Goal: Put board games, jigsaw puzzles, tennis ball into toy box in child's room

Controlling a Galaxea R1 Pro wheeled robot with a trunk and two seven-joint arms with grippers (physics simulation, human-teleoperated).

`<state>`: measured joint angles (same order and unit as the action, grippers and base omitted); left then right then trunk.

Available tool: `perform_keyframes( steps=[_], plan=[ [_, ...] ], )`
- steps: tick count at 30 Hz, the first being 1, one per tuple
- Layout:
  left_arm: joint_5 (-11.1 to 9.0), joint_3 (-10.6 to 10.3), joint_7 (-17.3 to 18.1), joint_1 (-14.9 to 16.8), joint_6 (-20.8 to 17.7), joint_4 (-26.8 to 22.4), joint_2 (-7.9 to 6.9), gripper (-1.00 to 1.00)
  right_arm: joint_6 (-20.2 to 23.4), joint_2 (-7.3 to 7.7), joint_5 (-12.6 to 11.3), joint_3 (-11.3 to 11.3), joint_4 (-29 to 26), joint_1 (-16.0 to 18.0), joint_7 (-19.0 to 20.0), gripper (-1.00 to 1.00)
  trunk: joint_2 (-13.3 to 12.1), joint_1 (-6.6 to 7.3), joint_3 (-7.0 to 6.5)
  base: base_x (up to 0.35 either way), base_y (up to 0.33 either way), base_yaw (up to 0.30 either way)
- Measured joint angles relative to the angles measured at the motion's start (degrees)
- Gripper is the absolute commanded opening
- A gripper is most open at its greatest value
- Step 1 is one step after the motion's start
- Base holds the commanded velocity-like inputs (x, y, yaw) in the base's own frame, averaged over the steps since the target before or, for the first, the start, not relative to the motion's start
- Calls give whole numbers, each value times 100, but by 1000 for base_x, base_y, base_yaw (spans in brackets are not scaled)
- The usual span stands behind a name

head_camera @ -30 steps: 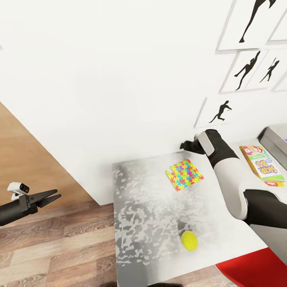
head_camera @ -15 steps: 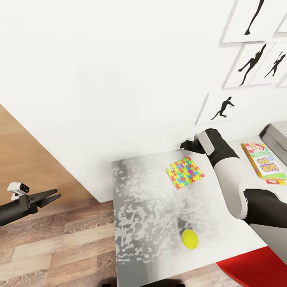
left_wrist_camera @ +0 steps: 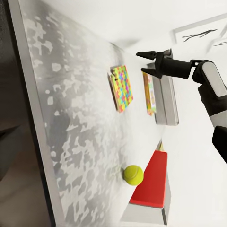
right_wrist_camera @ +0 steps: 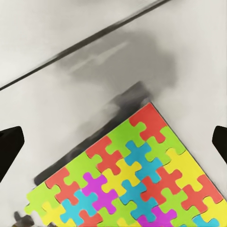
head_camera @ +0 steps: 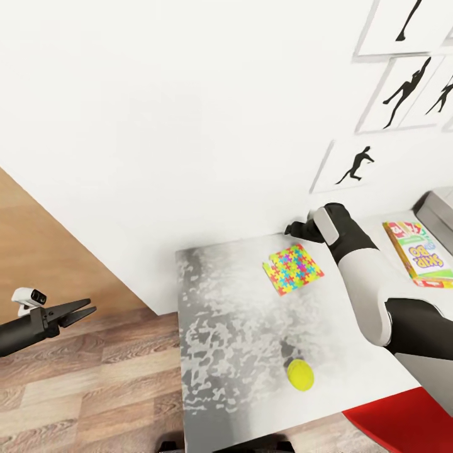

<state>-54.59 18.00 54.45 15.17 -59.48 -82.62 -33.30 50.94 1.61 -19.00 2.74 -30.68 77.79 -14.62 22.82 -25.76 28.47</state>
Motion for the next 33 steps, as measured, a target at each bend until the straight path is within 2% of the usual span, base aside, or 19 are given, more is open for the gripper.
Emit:
perform_keyframes(
  steps=[12, 16, 22, 33],
  plan=[
    [2, 0, 0, 0, 0, 0, 0, 100, 9, 41, 4, 0, -3, 30, 0, 100, 0, 0, 113, 0, 0, 0],
    [65, 0, 0, 0, 0, 0, 0, 100, 14, 49, 8, -4, -2, 78, 0, 100, 0, 0, 151, 0, 0, 0],
    [265, 7, 5, 0, 0, 0, 0, 100, 23, 46, 10, -8, 1, 105, 0, 100, 0, 0, 207, 0, 0, 0],
    [322, 9, 8, 0, 0, 0, 0, 100, 15, 13, 16, -17, 14, 110, -1, 100, 0, 0, 311, 0, 0, 0]
  ],
)
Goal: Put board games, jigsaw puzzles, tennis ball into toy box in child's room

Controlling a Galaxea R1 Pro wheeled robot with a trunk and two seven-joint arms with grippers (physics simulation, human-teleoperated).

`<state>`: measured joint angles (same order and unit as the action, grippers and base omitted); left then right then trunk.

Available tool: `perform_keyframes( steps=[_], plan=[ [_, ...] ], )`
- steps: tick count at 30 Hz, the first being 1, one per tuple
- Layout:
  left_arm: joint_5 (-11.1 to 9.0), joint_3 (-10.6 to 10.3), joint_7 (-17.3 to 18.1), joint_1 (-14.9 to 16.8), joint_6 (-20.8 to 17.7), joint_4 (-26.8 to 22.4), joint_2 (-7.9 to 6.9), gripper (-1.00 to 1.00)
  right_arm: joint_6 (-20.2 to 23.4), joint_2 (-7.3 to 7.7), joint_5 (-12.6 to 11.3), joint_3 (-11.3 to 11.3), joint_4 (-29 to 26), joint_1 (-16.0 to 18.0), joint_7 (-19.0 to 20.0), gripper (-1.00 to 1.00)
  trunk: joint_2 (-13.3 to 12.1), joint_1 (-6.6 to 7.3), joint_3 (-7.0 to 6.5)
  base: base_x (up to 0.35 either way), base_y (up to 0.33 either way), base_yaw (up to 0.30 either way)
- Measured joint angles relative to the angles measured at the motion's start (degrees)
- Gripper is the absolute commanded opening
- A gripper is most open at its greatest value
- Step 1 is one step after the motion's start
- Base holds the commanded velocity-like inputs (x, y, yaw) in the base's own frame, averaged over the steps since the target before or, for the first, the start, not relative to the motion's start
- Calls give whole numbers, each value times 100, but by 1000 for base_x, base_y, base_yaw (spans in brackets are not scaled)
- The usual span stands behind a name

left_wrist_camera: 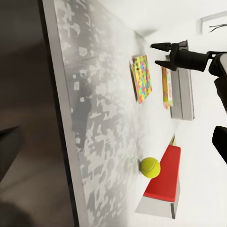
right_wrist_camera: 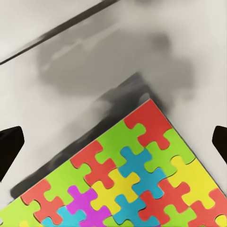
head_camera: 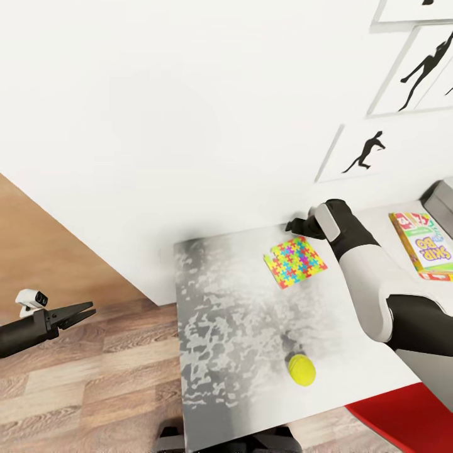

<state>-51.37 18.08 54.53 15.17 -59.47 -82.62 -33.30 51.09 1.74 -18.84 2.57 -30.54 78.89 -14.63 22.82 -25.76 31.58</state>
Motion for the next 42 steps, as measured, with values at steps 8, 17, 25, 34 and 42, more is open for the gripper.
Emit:
perform_keyframes(
  steps=[8, 17, 25, 34, 42],
  plan=[
    [3, 0, 0, 0, 0, 0, 0, 100, -7, 25, -2, -4, 7, 0, 0, 100, 0, 0, 75, 0, 0, 0],
    [3, 1, 0, 0, 0, 0, 0, 100, -12, 61, -2, -9, 29, 0, 1, 100, 0, 0, 160, 0, 0, 0],
    [3, 2, 0, 0, 0, 0, 0, 100, -16, 64, -2, -9, 34, 1, 0, 100, 0, 0, 235, 0, 0, 0],
    [3, 2, 1, 0, 0, 0, 0, 100, -15, 46, 22, -20, 16, 0, 8, 100, 5, 4, 319, 0, 0, 0],
    [2, 3, 1, -1, -1, 0, 0, 100, -22, 50, 81, -27, -111, -4, 2, 100, 5, 4, 375, 0, 0, 0]
  ],
)
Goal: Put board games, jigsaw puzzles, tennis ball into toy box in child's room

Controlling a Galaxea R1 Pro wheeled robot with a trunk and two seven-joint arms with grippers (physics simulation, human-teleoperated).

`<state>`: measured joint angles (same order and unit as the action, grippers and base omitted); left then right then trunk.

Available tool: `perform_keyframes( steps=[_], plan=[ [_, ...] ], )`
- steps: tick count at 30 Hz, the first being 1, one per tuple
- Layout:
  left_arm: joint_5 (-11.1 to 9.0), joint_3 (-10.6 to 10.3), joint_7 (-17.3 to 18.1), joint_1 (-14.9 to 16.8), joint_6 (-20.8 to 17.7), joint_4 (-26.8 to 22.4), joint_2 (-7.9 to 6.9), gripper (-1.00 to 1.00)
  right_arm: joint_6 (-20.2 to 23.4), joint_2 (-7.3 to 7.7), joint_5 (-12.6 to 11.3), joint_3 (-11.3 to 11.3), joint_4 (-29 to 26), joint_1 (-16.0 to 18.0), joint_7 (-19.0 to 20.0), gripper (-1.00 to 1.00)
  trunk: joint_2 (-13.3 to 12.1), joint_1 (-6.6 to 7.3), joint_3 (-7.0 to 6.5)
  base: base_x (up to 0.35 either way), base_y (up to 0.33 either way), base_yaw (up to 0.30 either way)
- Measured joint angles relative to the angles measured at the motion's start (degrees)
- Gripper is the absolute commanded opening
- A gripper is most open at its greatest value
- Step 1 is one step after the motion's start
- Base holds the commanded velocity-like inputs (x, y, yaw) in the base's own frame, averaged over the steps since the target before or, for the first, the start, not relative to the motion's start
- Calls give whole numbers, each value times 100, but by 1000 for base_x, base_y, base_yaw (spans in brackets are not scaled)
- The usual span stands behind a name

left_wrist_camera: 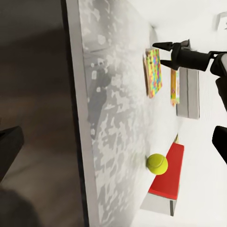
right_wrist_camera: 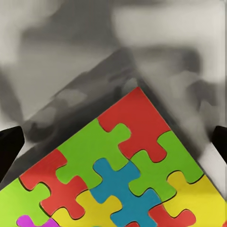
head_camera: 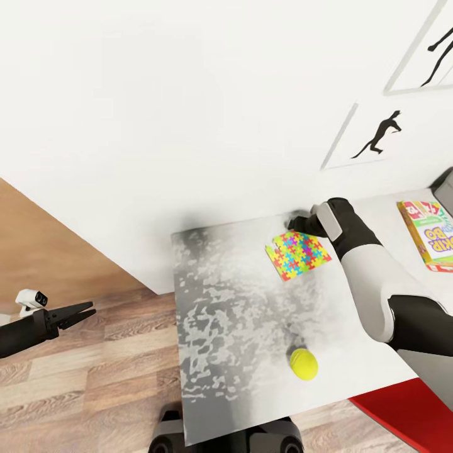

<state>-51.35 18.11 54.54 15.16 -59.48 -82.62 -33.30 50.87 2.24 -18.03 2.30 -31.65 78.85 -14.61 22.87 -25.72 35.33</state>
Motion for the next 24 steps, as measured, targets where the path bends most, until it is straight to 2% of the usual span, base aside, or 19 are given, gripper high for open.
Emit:
perform_keyframes(
  steps=[8, 21, 24],
  plan=[
    [-2, 3, -2, -2, 0, -3, -1, 100, 23, -3, 200, -21, 6, -1, -15, 100, -2, -2, 7, 0, 112, 0],
    [-1, 10, -3, -3, 0, -5, -1, 100, 36, -20, 262, -19, 13, -1, -15, 100, -1, -1, 7, 0, 260, 0],
    [-2, 8, -2, -1, 0, -2, 0, 100, 28, -25, 193, -12, -4, -1, -14, 100, -2, -2, 8, -47, 124, 0]
  ],
)
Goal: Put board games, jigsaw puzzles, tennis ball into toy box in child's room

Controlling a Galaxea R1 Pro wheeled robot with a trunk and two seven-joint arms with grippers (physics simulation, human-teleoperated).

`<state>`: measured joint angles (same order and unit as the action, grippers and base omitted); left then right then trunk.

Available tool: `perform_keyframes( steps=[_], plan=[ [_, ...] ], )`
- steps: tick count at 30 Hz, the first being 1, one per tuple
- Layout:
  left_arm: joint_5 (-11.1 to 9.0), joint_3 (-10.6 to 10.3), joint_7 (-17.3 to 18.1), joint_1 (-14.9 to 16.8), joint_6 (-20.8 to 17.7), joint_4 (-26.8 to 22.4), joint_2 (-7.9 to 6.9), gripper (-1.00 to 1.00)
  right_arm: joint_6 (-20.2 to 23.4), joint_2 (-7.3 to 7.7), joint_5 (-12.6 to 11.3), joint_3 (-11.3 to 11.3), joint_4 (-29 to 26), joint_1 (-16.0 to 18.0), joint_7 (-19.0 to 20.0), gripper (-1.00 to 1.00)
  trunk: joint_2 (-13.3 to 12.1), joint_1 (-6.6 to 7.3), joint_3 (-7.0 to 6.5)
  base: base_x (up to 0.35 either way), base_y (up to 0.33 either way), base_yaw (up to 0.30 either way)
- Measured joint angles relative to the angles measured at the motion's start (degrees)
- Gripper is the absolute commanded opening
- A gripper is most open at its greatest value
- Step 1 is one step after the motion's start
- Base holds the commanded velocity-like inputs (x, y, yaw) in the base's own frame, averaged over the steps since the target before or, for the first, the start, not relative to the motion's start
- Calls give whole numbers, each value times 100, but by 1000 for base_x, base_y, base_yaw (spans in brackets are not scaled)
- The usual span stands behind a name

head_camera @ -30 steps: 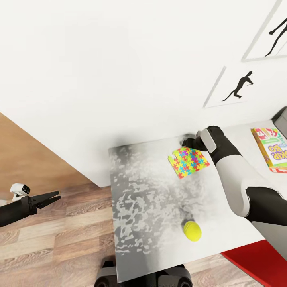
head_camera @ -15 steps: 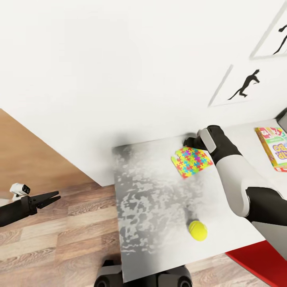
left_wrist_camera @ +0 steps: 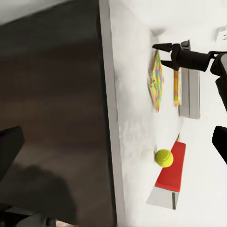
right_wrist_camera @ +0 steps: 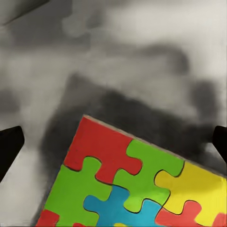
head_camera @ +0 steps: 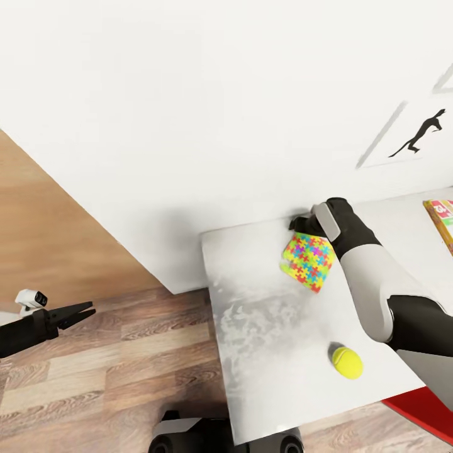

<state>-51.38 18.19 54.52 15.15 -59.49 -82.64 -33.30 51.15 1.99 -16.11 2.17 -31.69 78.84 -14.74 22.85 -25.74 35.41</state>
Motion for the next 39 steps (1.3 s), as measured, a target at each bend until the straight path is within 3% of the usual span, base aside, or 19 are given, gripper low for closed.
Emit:
perform_keyframes(
  steps=[13, 19, 31, 39],
  plan=[
    [2, -2, 2, 3, 0, 3, 0, 100, -40, -5, -238, 10, -40, 0, 14, 100, 0, -1, 0, -72, 11, 0],
    [7, 1, 0, 0, -3, 0, 0, 100, -4, -10, -31, 1, -8, 0, 2, 100, 0, 0, 0, -16, 125, 0],
    [2, -1, 1, 2, -4, 2, 1, 100, -31, -3, -201, 9, -35, 0, 13, 100, -1, -1, 0, -91, 67, 0],
    [6, 7, 0, 1, -8, 0, 0, 100, -20, 11, -169, 6, -29, -1, 10, 100, -1, -2, 0, -159, 58, 0]
  ],
)
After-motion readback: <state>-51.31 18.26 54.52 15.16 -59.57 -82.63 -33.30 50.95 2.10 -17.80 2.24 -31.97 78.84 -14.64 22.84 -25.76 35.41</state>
